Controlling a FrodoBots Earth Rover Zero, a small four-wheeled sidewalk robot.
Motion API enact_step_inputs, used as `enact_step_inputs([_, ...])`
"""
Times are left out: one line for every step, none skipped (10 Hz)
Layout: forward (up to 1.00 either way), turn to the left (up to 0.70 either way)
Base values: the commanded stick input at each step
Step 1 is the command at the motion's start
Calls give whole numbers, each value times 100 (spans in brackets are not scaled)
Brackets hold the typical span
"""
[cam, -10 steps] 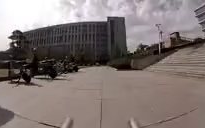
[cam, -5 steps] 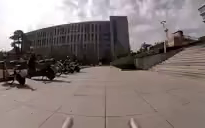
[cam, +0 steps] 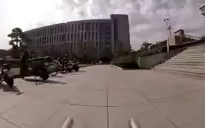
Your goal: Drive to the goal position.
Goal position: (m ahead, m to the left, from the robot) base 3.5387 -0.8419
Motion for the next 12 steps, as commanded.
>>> enact_step_inputs([95,1])
enact_step_inputs([96,0])
enact_step_inputs([96,-1])
enact_step_inputs([95,-1])
enact_step_inputs([95,-1])
enact_step_inputs([96,-12])
enact_step_inputs([95,-34])
enact_step_inputs([96,-36])
enact_step_inputs([95,-24])
enact_step_inputs([95,-1])
enact_step_inputs([95,-1])
enact_step_inputs([95,2])
